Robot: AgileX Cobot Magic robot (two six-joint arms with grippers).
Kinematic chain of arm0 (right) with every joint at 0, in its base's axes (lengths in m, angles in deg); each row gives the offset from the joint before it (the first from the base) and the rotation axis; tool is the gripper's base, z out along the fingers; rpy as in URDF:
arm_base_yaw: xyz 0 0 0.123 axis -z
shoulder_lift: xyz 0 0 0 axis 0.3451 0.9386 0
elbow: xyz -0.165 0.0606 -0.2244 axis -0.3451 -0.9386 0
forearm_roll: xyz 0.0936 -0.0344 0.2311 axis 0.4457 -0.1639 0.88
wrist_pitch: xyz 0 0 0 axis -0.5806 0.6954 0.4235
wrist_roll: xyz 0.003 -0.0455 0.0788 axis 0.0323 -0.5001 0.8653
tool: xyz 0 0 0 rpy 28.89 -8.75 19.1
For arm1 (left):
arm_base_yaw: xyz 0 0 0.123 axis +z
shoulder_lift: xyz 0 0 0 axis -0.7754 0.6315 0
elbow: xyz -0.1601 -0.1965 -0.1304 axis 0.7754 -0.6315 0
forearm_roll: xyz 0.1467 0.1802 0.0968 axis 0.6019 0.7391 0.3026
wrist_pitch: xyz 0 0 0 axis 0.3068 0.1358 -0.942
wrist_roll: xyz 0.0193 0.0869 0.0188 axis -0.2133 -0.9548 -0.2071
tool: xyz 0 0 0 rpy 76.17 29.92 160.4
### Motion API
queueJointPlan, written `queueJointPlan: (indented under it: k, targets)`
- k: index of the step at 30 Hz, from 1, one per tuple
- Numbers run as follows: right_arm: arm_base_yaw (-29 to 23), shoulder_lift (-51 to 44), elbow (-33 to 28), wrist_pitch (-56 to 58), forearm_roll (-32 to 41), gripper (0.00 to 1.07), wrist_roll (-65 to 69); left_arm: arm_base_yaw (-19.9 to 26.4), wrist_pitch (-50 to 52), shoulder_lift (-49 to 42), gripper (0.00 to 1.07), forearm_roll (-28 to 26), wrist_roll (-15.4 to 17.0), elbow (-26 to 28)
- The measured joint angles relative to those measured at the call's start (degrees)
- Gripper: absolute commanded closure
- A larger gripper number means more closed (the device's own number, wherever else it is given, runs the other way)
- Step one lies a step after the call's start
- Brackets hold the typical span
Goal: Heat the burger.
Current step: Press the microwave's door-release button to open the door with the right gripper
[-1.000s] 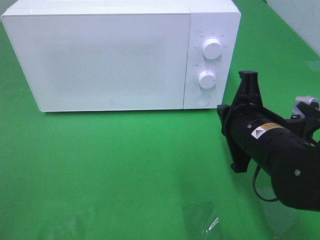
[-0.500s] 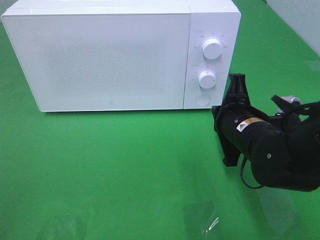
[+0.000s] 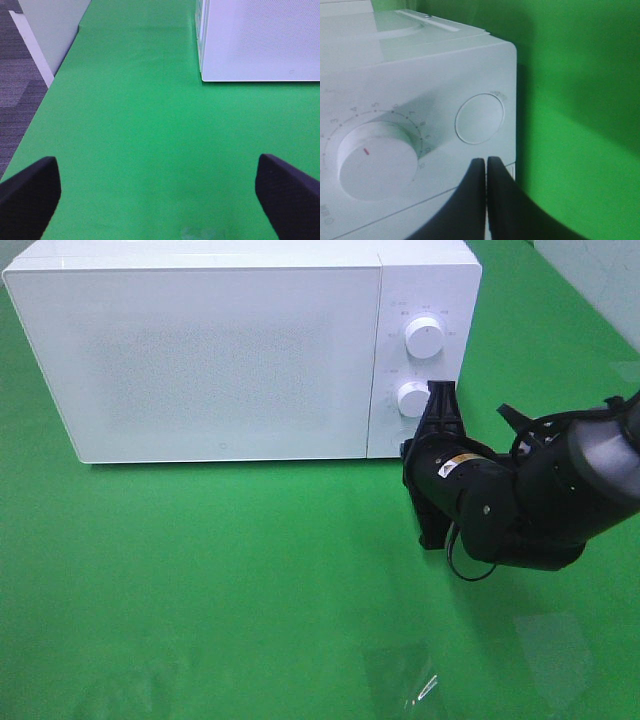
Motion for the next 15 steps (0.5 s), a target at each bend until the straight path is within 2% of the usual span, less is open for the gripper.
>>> queueJointPlan:
  k: [15]
  targets:
    - [2.23,4.07,4.18,0.57,-0.17,1.07,0.00,0.00,0.00,0.00,0.09,0.06,0.00,0.00]
